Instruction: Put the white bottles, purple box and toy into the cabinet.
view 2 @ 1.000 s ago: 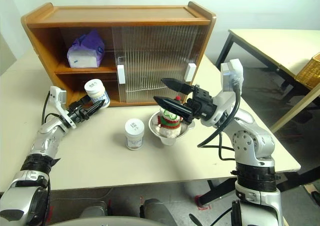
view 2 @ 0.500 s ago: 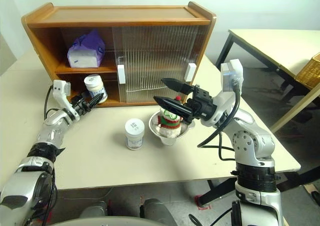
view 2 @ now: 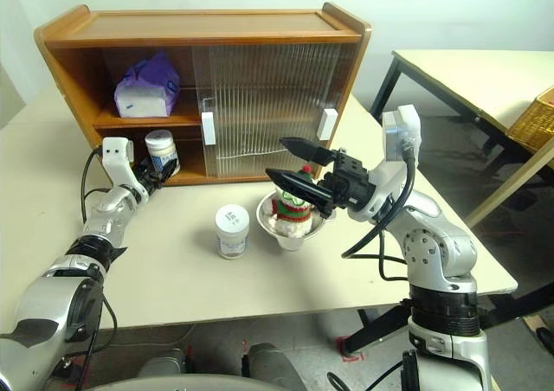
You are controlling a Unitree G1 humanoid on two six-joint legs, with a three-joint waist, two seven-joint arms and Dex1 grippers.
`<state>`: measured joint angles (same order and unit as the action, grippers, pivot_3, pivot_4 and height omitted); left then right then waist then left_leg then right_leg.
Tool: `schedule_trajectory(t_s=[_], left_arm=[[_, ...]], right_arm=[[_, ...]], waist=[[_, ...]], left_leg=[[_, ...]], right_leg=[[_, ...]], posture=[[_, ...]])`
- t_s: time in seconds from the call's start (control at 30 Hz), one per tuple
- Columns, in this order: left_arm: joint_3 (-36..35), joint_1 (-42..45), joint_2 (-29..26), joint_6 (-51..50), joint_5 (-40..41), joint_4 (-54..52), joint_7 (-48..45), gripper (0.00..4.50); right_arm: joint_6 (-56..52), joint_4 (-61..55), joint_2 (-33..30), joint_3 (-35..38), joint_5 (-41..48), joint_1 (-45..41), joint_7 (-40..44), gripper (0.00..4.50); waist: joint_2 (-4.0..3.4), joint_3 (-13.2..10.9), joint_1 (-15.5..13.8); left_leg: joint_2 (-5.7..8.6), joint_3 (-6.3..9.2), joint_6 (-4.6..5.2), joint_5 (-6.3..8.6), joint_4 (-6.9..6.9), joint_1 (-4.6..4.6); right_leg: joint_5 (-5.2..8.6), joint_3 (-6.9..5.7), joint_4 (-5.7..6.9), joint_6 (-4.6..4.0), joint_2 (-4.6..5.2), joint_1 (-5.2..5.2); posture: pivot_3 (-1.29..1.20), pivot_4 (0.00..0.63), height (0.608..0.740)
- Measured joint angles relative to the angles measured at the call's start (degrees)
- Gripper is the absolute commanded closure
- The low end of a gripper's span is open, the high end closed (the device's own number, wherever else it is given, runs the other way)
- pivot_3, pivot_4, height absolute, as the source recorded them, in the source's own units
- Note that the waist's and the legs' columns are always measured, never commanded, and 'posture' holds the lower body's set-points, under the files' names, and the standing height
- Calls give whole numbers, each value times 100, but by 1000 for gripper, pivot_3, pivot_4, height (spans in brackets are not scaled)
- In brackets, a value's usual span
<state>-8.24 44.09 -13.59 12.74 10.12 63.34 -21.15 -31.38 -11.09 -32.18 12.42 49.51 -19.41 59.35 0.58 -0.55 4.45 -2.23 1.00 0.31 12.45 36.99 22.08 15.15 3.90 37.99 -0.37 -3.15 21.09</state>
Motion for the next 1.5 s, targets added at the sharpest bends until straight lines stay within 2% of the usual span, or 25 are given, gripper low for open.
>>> schedule_trajectory(t_s=[0.33,0.63,0.77,1.2,1.5], left_arm=[[-82,310,114,171,-116,480,299,1447],[-81,478,139,191,-220,763,521,1447],[-79,534,157,191,-278,825,547,45],[-289,494,87,483,-280,726,443,18],[-450,-16,43,569,-21,-30,-64,18]], right_arm=[[0,-120,-19,34,12,73,-71,0],[-4,-439,-62,246,147,381,-288,0],[-12,-458,-70,248,192,438,-347,0],[-11,-346,-75,213,206,240,-287,0],[-20,-206,-67,51,204,186,-154,0]], waist=[[0,0,73],[0,0,281],[-1,0,404],[-1,0,452],[-2,0,344]], left_leg=[[4,-1,9,5,8,11],[7,-1,46,27,54,39],[12,0,63,38,89,71],[22,1,64,39,92,77],[24,1,64,39,90,77]], right_leg=[[-3,0,-11,6,0,2],[-2,-2,-14,16,-1,6],[-7,-2,-15,30,0,16],[-10,-1,-17,35,3,18],[-11,-1,-18,34,3,19]], posture=[[-207,0,740],[-242,0,740],[-238,0,740],[-179,0,740],[-149,0,740]])
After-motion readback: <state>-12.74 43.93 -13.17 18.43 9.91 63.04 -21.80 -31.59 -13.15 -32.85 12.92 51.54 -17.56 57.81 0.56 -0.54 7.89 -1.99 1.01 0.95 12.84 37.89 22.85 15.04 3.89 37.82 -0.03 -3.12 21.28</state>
